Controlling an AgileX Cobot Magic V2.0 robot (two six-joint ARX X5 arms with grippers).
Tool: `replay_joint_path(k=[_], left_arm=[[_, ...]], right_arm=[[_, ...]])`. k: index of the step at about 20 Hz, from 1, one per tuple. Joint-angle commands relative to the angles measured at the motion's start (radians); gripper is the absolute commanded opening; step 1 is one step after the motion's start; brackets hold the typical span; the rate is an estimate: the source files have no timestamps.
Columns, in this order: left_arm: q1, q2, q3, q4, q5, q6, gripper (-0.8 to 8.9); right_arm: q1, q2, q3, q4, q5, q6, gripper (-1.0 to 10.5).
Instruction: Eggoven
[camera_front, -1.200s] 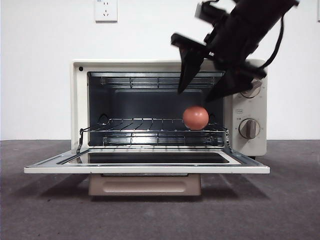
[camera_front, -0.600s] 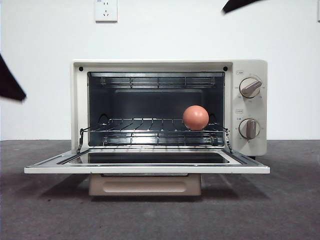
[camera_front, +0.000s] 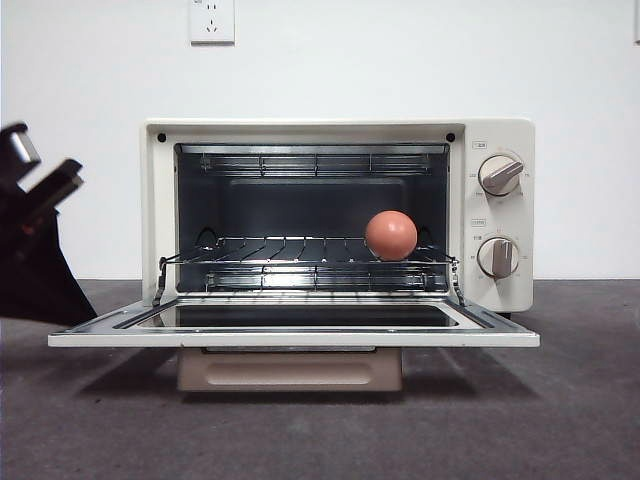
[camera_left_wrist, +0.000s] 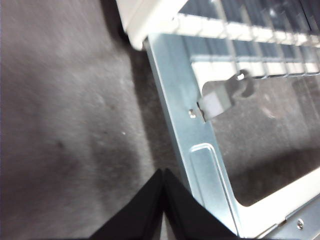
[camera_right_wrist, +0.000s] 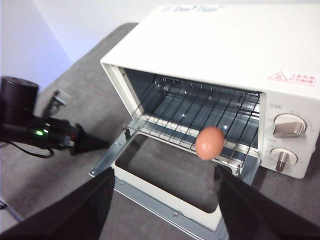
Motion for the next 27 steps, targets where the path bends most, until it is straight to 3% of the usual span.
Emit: replay_joint_path(k=[1, 9, 13, 18, 23, 27], left_arm=[[0.000, 0.066, 0.001, 0.040, 0.039, -0.017, 0.06], [-0.002, 0.144, 0.001, 0.070, 0.189, -0.013, 0.06], [0.000, 0.144, 0.001, 0.137, 0.283, -0.063, 0.06], [0.023, 0.144, 0.003, 0.340, 0.330, -0.222, 0.06], [0.049, 0.144, 0.014, 0.642, 0.328, -0.401, 0.06], [0.053, 0.137, 0.052, 0.678, 0.328, -0.442, 0.07]], right_arm=[[0.009, -0.012, 0.012, 0.002, 0.008, -0.008, 3.2], [0.009, -0.012, 0.012, -0.008, 0.033, -0.008, 3.2], [0.009, -0.012, 0.012, -0.008, 0.034, -0.007, 3.2], [0.009, -0.012, 0.012, -0.009, 0.033, 0.000, 3.2], [0.009, -0.012, 0.012, -0.026, 0.033, 0.001, 3.2], [0.009, -0.011, 0.012, -0.056, 0.033, 0.000, 3.2]])
